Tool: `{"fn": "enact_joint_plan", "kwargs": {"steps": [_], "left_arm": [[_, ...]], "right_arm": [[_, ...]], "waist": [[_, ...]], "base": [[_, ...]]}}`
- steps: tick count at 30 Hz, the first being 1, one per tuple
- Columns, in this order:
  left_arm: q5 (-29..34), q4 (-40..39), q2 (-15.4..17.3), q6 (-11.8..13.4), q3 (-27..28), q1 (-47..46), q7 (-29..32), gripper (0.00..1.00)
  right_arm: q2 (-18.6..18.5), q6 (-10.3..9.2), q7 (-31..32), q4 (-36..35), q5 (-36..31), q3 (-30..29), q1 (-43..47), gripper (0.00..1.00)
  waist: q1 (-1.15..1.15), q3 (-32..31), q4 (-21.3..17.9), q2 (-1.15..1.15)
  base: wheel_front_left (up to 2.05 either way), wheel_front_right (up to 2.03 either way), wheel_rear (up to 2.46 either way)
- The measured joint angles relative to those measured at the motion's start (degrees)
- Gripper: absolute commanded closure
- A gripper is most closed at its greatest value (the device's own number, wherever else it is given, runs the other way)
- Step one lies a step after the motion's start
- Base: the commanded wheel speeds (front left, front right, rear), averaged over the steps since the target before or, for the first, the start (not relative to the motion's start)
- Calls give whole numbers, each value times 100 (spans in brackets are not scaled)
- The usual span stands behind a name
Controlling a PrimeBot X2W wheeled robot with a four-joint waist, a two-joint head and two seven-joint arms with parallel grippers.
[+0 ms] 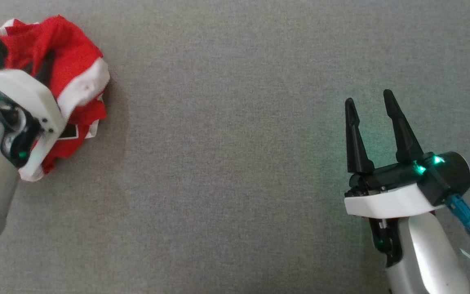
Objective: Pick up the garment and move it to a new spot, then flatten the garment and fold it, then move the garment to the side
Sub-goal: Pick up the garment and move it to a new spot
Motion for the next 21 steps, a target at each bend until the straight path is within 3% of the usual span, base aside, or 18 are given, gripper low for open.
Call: {"fn": "enact_joint_plan", "kwargs": {"steps": [11, 21], "left_arm": [[-403, -287, 68, 1, 326, -514, -2051, 100], [-616, -1229, 21, 44, 381, -343, -2316, 100]], "right_arm": [[-1, 0, 0, 125, 256, 62, 103, 0], [0, 0, 0, 190, 489, 155, 409, 0]], "waist": [[-1, -719, 33, 0], [-2, -1302, -177, 0]], "base": [[0, 0, 0], [0, 0, 0]]}}
